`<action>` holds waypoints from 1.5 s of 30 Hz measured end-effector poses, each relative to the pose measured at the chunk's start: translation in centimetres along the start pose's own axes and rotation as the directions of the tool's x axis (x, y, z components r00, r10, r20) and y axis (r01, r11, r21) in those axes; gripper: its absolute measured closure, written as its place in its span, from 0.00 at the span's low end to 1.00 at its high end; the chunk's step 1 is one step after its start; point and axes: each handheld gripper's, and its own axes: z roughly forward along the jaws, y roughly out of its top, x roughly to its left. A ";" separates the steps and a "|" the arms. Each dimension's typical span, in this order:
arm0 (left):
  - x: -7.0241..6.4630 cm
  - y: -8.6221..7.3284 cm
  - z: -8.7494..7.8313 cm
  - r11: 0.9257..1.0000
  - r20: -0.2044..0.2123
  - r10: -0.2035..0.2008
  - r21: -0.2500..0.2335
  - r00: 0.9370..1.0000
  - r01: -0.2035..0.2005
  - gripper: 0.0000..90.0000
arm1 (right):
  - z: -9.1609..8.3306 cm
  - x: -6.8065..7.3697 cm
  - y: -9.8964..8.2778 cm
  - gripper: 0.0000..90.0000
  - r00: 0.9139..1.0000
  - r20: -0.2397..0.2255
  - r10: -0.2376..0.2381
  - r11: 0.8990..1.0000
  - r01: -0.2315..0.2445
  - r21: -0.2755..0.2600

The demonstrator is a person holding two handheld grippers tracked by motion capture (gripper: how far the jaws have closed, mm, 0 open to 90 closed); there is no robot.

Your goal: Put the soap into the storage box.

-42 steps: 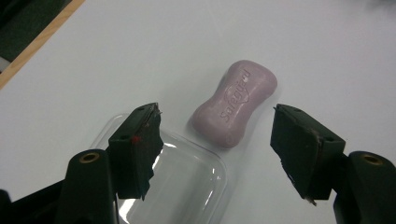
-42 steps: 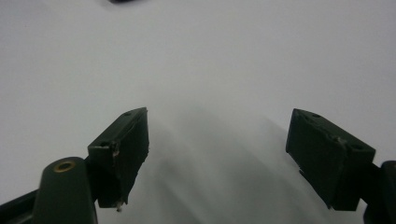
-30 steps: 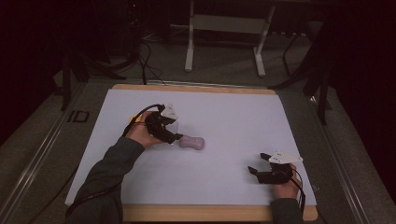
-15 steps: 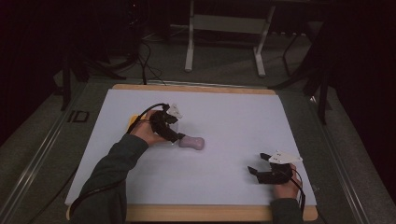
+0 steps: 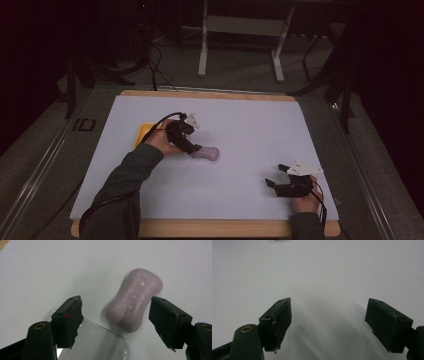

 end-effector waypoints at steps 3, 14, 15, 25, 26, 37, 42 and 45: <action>-0.1 0.1 0.3 1.000 0.005 0.000 0.003 1.000 0.000 0.28 | 0.0 0.0 0.0 0.23 1.000 -0.001 -0.001 1.000 0.001 0.001; -0.8 0.8 2.1 0.998 0.037 0.033 0.047 0.999 -0.034 0.20 | 0.1 0.1 0.0 0.23 1.000 -0.005 -0.005 1.000 0.005 0.009; -0.8 0.9 2.3 0.998 0.042 0.030 0.049 0.999 -0.032 0.19 | 0.1 0.1 0.0 0.23 1.000 -0.005 -0.008 1.000 0.008 0.010; -1.2 1.4 4.0 0.996 0.063 0.039 0.077 0.997 -0.044 0.15 | 0.1 0.1 0.1 0.24 1.000 -0.007 -0.011 1.000 0.011 0.013; -1.2 1.4 4.0 0.996 0.063 0.039 0.077 0.997 -0.044 0.15 | 0.1 0.1 0.1 0.24 1.000 -0.007 -0.011 1.000 0.011 0.013; -1.5 1.6 5.8 0.984 0.078 0.073 0.157 0.994 -0.084 0.16 | 0.2 0.1 0.1 0.24 1.000 -0.013 -0.015 1.000 0.015 0.016; -1.7 1.5 6.1 0.978 0.076 0.082 0.188 0.994 -0.095 0.21 | 0.2 0.1 0.1 0.24 1.000 -0.013 -0.016 1.000 0.017 0.017; -1.7 1.5 6.2 0.975 0.069 0.074 0.203 0.995 -0.087 0.26 | 0.2 0.1 0.1 0.24 1.000 -0.012 -0.018 1.000 0.018 0.017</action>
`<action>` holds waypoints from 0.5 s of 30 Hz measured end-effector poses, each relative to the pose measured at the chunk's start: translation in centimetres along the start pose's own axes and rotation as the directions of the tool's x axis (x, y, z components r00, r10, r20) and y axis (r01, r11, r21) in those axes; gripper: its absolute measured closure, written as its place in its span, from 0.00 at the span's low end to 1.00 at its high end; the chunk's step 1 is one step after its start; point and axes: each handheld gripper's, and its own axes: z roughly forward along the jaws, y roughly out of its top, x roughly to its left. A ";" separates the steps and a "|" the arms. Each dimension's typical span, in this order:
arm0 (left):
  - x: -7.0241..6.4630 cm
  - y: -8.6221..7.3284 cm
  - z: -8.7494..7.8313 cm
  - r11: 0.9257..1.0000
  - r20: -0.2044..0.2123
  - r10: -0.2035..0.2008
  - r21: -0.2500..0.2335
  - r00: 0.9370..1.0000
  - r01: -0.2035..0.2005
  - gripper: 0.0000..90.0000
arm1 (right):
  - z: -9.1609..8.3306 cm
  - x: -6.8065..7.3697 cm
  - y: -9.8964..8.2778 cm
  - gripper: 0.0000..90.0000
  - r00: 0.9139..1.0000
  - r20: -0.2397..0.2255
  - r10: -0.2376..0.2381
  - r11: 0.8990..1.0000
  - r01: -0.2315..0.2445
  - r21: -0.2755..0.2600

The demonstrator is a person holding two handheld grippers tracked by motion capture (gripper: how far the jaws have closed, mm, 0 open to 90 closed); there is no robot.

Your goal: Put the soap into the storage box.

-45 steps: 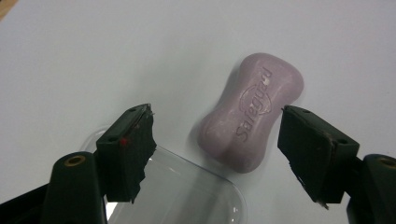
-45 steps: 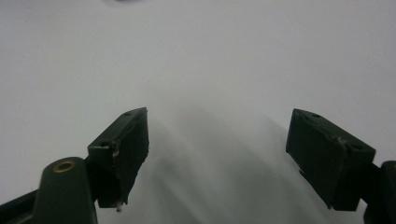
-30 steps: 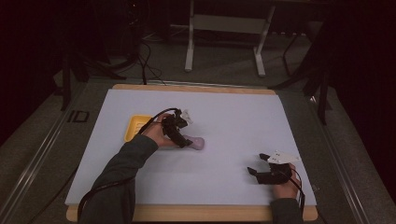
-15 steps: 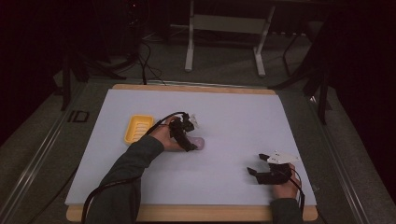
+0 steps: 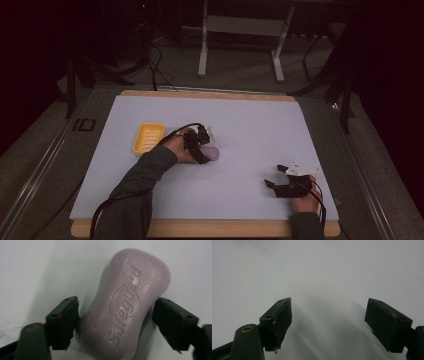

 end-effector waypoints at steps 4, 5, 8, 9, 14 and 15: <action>0.1 0.1 -0.1 1.000 0.007 -0.016 -0.003 1.000 0.016 0.37 | 0.0 0.0 0.0 0.24 1.000 0.000 -0.002 1.000 0.002 0.000; 0.1 0.1 -0.1 1.000 0.007 -0.016 -0.003 1.000 0.016 0.40 | 0.0 0.0 0.0 0.24 1.000 0.000 -0.002 1.000 0.002 0.000; 0.1 0.6 -0.1 1.000 0.012 -0.019 0.009 1.000 0.019 0.48 | 0.0 0.0 0.0 0.24 1.000 0.000 -0.001 1.000 0.001 0.000; 0.0 0.7 -0.1 0.999 0.014 -0.029 0.014 0.999 0.029 0.50 | 0.0 0.0 0.0 0.24 1.000 0.000 -0.002 1.000 0.002 0.001; 0.0 1.5 0.1 0.998 0.007 -0.030 0.060 1.000 0.030 0.44 | 0.1 0.0 0.0 0.24 1.000 0.000 -0.004 1.000 0.004 0.004; 0.1 1.6 0.1 0.998 0.010 -0.029 0.065 1.000 0.028 0.42 | 0.1 0.0 0.0 0.24 1.000 0.000 -0.004 1.000 0.004 0.005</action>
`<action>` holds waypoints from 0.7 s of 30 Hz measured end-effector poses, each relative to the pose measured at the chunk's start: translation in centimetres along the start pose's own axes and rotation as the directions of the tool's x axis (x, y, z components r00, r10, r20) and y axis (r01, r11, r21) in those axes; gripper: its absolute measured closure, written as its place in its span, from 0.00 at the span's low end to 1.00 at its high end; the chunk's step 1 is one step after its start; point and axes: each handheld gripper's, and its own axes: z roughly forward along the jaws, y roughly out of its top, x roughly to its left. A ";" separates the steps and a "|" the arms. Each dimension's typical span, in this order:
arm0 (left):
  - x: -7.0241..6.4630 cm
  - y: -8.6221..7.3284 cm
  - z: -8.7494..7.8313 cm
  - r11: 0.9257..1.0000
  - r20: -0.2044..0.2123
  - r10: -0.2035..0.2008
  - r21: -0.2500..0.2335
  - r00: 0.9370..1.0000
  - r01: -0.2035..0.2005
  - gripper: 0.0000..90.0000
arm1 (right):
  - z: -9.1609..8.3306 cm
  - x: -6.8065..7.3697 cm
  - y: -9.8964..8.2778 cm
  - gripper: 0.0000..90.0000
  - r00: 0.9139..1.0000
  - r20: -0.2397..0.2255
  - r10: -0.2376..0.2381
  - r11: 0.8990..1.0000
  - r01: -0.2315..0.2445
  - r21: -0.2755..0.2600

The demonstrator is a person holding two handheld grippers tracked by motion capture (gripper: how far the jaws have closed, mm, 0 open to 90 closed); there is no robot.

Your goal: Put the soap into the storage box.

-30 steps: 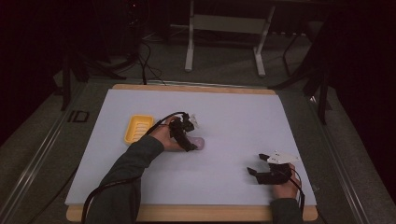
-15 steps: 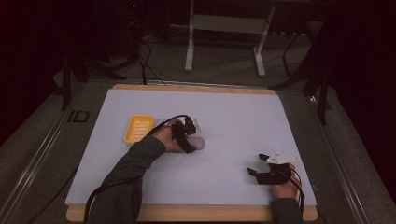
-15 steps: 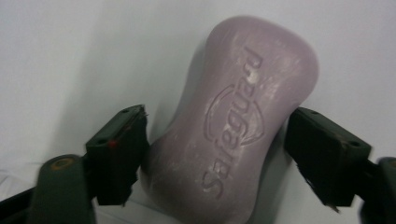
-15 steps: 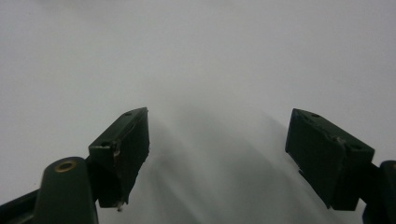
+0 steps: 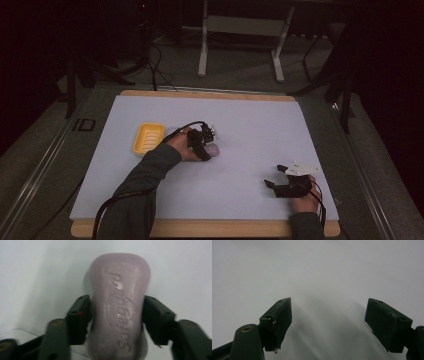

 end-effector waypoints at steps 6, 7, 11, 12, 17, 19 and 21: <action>0.2 0.6 0.2 0.999 0.015 0.011 0.030 1.000 -0.011 0.43 | 0.0 0.0 0.0 0.24 1.000 -0.001 0.001 1.000 -0.001 0.001; 0.3 0.7 0.2 0.999 0.025 0.007 0.035 1.000 -0.008 0.44 | 0.0 0.0 0.0 0.24 1.000 -0.001 0.001 1.000 -0.001 0.003; 0.2 0.9 0.2 0.998 0.040 -0.019 0.054 0.999 0.017 0.49 | 0.0 0.0 0.0 0.24 1.000 -0.001 0.002 1.000 -0.002 0.008; 0.2 1.0 0.2 0.998 0.036 -0.021 0.062 0.999 0.019 0.50 | 0.0 0.0 0.0 0.24 1.000 -0.001 0.002 1.000 -0.002 0.008; -0.1 1.6 0.1 0.993 0.032 -0.023 0.120 0.999 0.019 0.55 | 0.1 0.0 0.0 0.24 1.000 0.000 0.002 1.000 -0.002 0.009; -0.2 1.8 0.1 0.990 0.032 -0.016 0.140 0.999 0.012 0.55 | 0.1 0.0 0.0 0.24 1.000 -0.001 0.002 1.000 -0.002 0.009; -0.2 1.9 0.1 0.988 0.039 -0.012 0.152 0.999 0.006 0.55 | 0.1 0.0 0.0 0.24 1.000 -0.001 0.003 1.000 -0.003 0.009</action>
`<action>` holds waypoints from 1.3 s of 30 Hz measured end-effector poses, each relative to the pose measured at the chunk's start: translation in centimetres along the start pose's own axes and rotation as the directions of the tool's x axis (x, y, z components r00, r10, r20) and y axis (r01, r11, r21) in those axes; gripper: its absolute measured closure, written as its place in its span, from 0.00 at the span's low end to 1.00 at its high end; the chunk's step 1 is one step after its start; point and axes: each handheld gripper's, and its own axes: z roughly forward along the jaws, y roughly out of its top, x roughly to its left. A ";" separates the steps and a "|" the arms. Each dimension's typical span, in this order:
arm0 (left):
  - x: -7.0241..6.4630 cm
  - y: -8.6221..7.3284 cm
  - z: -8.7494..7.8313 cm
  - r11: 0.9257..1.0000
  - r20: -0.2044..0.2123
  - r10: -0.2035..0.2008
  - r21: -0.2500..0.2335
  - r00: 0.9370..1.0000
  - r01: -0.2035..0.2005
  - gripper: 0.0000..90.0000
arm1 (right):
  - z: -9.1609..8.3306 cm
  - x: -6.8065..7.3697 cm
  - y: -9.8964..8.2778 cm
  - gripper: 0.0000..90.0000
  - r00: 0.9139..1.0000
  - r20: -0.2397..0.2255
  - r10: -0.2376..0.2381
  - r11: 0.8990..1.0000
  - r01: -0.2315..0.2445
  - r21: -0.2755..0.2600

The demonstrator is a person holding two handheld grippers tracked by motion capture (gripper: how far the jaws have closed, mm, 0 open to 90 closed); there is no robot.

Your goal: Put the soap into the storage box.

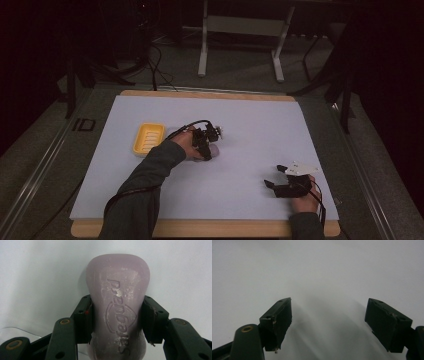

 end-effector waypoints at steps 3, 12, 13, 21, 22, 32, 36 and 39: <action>0.0 -0.1 0.0 1.000 0.008 0.007 0.011 1.000 -0.007 0.55 | 0.0 0.0 0.0 0.24 1.000 -0.001 -0.003 1.000 0.003 0.002; -0.5 -0.2 -0.1 0.999 -0.006 0.038 0.018 0.999 -0.038 0.55 | 0.1 0.0 0.0 0.24 1.000 0.000 -0.010 1.000 0.010 0.011; -0.4 -0.3 -0.1 0.999 -0.004 0.039 0.018 0.999 -0.039 0.55 | 0.1 0.0 0.0 0.24 1.000 0.000 -0.009 1.000 0.009 0.012; -0.3 -0.7 -0.6 0.999 -0.010 0.041 0.011 0.999 -0.041 0.55 | 0.1 0.0 0.0 0.24 1.000 0.001 -0.010 1.000 0.010 0.010; -0.3 -0.8 -0.7 0.999 -0.010 0.040 0.007 0.999 -0.040 0.55 | 0.1 0.0 0.0 0.24 1.000 0.001 -0.009 1.000 0.009 0.009; -0.1 -1.2 -1.6 0.999 -0.019 0.026 -0.020 0.999 -0.026 0.55 | 0.0 0.0 0.0 0.24 1.000 0.001 -0.006 1.000 0.006 -0.001; 0.0 -1.4 -1.9 1.000 -0.021 0.020 -0.024 1.000 -0.020 0.55 | 0.0 0.0 0.0 0.24 1.000 0.001 -0.006 1.000 0.006 -0.001; 0.1 -1.6 -2.1 1.000 -0.021 0.013 -0.022 1.000 -0.014 0.55 | 0.0 0.0 0.0 0.24 1.000 0.002 -0.007 1.000 0.007 -0.001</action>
